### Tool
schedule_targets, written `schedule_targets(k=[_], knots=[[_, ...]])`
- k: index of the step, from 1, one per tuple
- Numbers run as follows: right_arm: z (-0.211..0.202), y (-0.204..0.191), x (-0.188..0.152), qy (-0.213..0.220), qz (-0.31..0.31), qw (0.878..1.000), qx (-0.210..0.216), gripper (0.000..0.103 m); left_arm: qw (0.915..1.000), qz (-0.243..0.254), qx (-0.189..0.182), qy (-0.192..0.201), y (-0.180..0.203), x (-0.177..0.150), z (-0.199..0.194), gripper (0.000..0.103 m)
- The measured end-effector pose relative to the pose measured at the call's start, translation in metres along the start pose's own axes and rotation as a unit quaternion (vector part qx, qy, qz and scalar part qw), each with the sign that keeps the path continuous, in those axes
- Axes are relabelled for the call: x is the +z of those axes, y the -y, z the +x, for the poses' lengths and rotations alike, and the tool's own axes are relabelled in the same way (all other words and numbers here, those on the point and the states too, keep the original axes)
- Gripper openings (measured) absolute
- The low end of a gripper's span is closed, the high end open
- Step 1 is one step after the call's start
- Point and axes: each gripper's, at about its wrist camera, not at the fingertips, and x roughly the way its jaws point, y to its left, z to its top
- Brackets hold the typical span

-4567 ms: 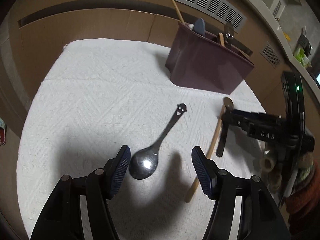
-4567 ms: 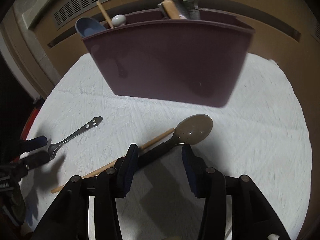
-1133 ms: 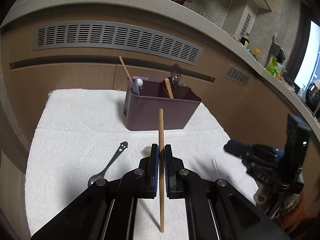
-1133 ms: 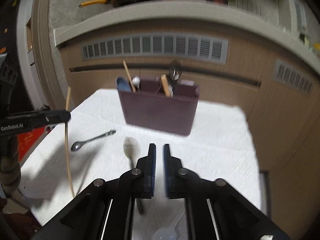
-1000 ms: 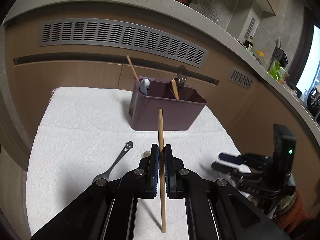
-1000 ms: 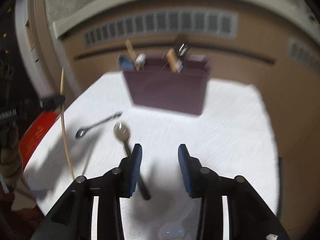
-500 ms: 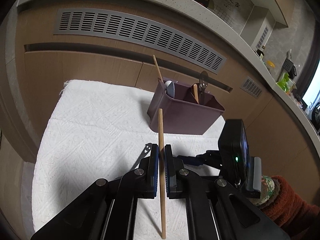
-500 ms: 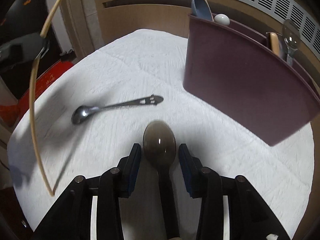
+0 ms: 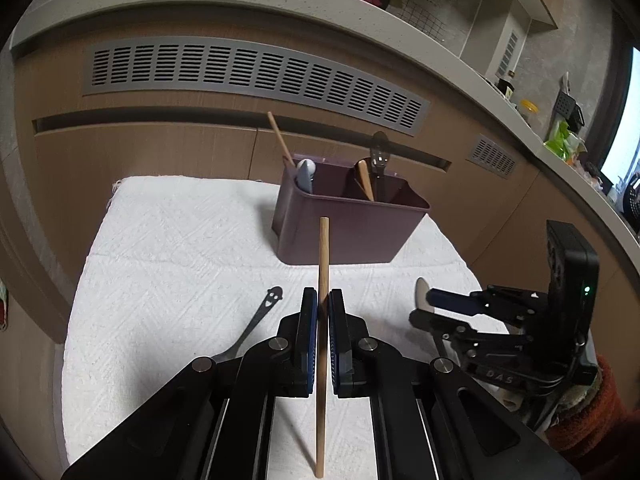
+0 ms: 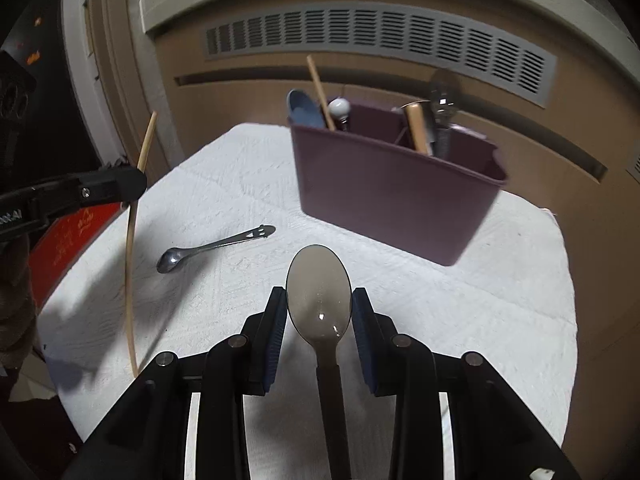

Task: Organize utensils
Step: 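Lower both held utensils into the caddy and open both tools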

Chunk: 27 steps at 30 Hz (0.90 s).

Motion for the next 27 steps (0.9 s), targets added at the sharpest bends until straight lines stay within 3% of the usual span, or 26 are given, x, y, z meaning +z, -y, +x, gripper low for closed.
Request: schedule_targets(k=[5,8,12,14,21,27], knots=[[-0.036,0.013,0.010,0.054,0.030,0.998,-0.003,0.030,0.9997,0.004,-0.008,0.020,0.014,0.013,-0.011,0.005],[-0.077,0.020,0.039,0.131,0.043,0.990,-0.012,0.030,0.9971,0.023,-0.017,0.070,0.033,0.049,-0.032,0.005],[-0.146,0.037,0.101,0.269,0.048,0.961,-0.053,0.030,0.9832,0.066,-0.031,0.167,0.065,0.114,-0.063,0.005],[-0.157,0.050,0.121,0.303,0.065,0.949,-0.062,0.030,0.9753,0.081,-0.029,0.203,0.075,0.138,-0.064,0.005],[-0.113,0.090,0.153,0.327,0.102,0.939,-0.037,0.030,0.9797,0.083,-0.033,0.179,0.066,0.171,-0.012,0.005],[-0.044,0.096,0.158,0.287,0.103,0.952,-0.034,0.030,0.9865,0.064,-0.026,0.148,0.042,0.172,0.035,0.005]])
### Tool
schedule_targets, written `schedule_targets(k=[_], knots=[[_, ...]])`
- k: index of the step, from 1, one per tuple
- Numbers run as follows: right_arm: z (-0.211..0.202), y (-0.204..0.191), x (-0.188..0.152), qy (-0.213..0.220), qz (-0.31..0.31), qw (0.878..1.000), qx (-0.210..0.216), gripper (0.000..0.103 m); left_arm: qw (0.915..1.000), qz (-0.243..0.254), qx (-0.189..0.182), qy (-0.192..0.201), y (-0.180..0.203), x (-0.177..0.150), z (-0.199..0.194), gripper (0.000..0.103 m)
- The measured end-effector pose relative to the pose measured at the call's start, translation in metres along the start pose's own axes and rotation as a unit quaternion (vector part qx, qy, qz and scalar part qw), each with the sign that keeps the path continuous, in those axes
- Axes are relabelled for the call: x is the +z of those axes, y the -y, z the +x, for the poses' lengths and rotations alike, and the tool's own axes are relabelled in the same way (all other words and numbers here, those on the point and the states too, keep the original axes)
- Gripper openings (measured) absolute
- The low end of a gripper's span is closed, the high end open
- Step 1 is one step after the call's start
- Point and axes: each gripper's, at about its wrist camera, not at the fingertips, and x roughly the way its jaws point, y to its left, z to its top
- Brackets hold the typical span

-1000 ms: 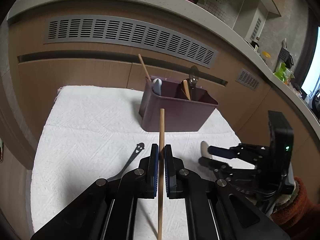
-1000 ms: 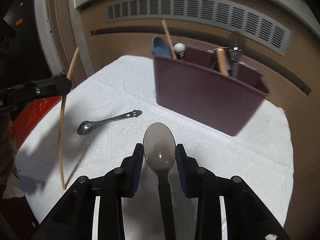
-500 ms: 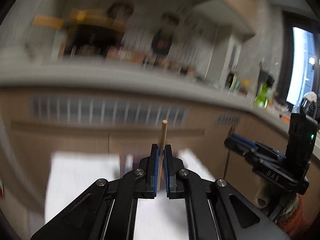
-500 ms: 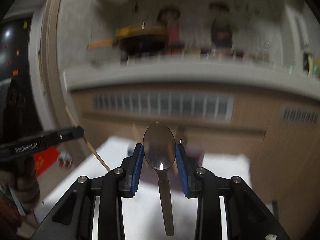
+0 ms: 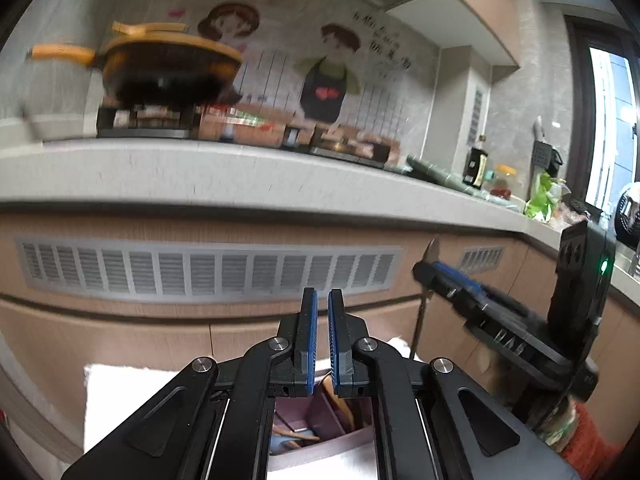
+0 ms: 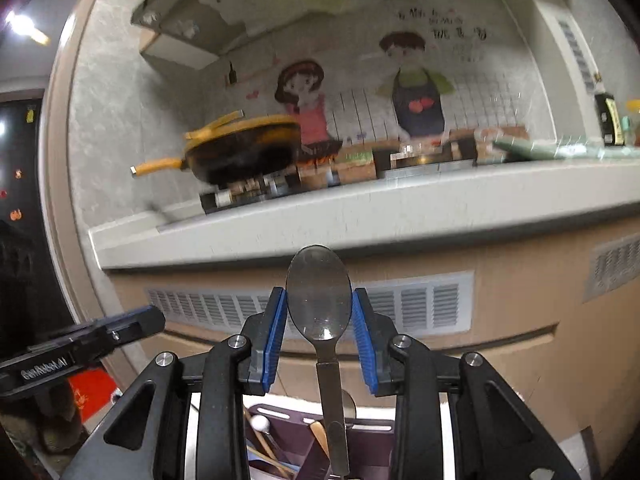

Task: Organize utensils
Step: 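Lower both held utensils into the caddy and open both tools, then move left tool to the smiley steel spoon while right tool approaches the white plastic spoon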

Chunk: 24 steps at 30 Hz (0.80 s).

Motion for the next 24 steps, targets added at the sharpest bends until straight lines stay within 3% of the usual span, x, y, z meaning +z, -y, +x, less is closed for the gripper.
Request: schedule_targets(k=[6,8,10,11,12,13,18,24], knots=[[0.045,0.014,-0.048,-0.066,0.005,0.998,-0.015,0.031,0.9985,-0.020,-0.014,-0.049,-0.017,-0.025,0.032,0.007],[0.060,0.021,-0.064,-0.113,0.016,0.993,-0.006,0.032,0.9971,-0.031,-0.021,-0.067,-0.021,-0.035,0.039,0.008],[0.071,0.027,-0.077,-0.156,0.033,0.987,0.002,0.033,0.9950,-0.038,-0.031,-0.087,-0.025,-0.048,0.043,0.014],[0.071,0.029,-0.082,-0.168,0.036,0.985,-0.003,0.033,0.9943,-0.039,-0.033,-0.093,-0.026,-0.053,0.042,0.024],[0.068,0.030,-0.085,-0.170,0.034,0.985,-0.011,0.033,0.9936,-0.039,-0.032,-0.101,-0.028,-0.060,0.041,0.032],[0.062,0.029,-0.086,-0.166,0.028,0.986,-0.016,0.033,0.9930,-0.038,-0.029,-0.108,-0.030,-0.066,0.039,0.034],[0.009,0.020,-0.090,-0.143,-0.009,0.989,-0.023,0.035,0.9904,-0.047,-0.003,-0.130,-0.046,-0.096,0.014,0.035],[-0.041,0.012,-0.126,-0.224,-0.041,0.972,-0.053,0.035,0.9831,-0.059,0.038,-0.169,-0.068,-0.146,-0.026,0.035]])
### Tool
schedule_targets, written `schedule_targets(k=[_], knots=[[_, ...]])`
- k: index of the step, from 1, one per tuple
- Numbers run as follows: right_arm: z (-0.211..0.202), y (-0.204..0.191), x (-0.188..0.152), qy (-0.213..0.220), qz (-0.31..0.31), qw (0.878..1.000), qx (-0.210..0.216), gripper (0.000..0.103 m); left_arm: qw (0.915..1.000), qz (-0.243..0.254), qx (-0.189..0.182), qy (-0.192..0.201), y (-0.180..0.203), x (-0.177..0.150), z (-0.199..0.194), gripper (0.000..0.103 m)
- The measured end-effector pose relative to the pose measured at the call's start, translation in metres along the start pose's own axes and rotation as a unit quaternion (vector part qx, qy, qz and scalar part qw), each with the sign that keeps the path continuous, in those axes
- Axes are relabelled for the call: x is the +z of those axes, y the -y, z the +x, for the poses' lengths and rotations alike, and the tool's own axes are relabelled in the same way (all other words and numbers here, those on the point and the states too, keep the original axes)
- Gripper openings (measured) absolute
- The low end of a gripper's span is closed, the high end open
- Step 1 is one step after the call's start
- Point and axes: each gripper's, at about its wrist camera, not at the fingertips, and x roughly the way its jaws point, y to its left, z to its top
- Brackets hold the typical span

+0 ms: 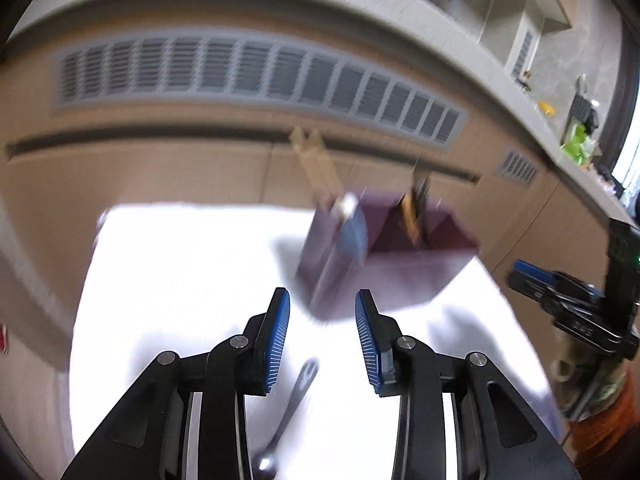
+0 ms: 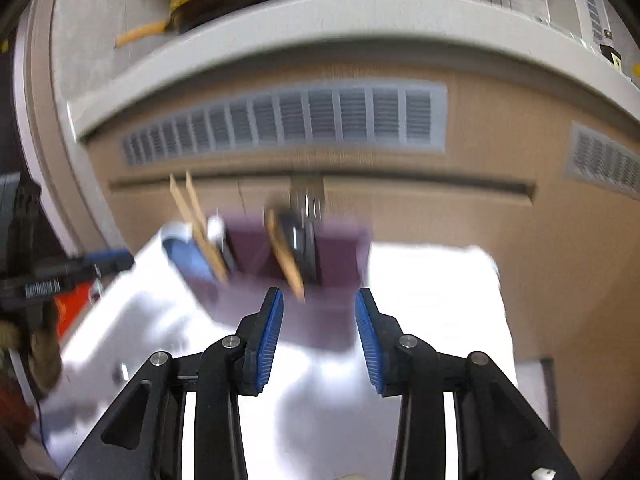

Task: Organize utensils
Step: 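Move left tool to the smiley steel spoon while right tool approaches the white plastic spoon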

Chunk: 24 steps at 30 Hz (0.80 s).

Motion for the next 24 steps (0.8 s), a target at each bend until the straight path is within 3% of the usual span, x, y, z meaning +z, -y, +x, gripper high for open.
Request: schedule_targets(k=[3,6,13,16,18,24], knots=[[-0.016,-0.003,-0.043,-0.041,-0.002,0.999,-0.019,0.035,0.9993,-0.017,0.016,-0.028,-0.011,-0.036,-0.005,0.035],[-0.031,0.001,-0.081,-0.079,0.029,0.996,-0.009,0.035,0.9980,-0.027,0.026,-0.052,-0.016,-0.069,-0.009,0.035],[-0.035,-0.013,-0.155,-0.133,0.075,0.988,0.016,0.035,0.9962,-0.039,0.058,-0.052,-0.022,-0.100,-0.024,0.035],[-0.032,-0.024,-0.159,-0.113,0.061,0.992,-0.012,0.035,0.9950,-0.054,0.065,-0.053,-0.028,-0.100,-0.022,0.035],[-0.028,-0.030,-0.154,-0.110,0.042,0.993,-0.023,0.027,0.9943,-0.063,0.069,-0.053,-0.031,-0.099,-0.021,0.035],[-0.001,-0.055,-0.125,-0.112,0.010,0.993,0.025,0.026,0.9936,-0.066,0.056,-0.072,-0.025,-0.103,-0.008,0.036]])
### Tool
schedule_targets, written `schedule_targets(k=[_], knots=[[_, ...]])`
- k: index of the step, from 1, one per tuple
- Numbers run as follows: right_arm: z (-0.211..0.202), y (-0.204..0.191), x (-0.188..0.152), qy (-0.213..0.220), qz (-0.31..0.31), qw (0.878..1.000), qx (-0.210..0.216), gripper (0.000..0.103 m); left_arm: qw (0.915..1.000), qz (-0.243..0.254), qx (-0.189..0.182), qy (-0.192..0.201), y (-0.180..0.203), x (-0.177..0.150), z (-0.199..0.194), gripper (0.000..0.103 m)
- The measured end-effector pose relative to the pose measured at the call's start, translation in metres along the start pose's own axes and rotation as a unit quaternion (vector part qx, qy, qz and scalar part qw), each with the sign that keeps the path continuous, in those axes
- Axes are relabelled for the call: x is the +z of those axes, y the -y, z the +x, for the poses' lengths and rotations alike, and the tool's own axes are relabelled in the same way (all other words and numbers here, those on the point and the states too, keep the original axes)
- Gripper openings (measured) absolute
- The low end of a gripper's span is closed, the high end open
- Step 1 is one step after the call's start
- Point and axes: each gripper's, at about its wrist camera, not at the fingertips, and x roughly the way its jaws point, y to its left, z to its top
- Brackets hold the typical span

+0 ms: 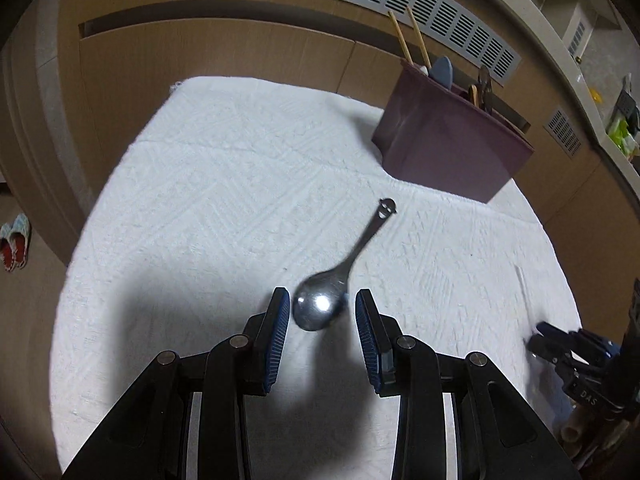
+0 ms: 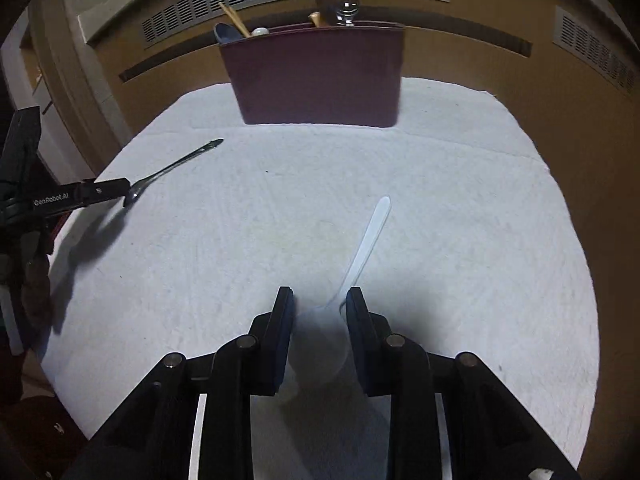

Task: Organize utensils
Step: 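Move left tool to the smiley steel spoon while right tool approaches the white plastic spoon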

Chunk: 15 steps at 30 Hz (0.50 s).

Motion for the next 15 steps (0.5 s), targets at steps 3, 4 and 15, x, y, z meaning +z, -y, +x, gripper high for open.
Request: schedule_targets(k=[3,4,15], knots=[[0.011,-0.008,0.012,0.003,-0.011,1.000,0.005,0.026,0.9998,0.019,-0.004,-0.004,0.016,-0.002,0.005,0.037],[0.013,-0.010,0.014,0.003,-0.013,1.000,0.004,0.026,0.9996,0.025,-0.013,-0.008,0.022,-0.002,0.007,0.037],[0.015,0.019,0.021,0.009,0.016,0.999,-0.029,0.026,0.9883,0.069,-0.119,-0.066,0.078,-0.005,0.022,0.039]])
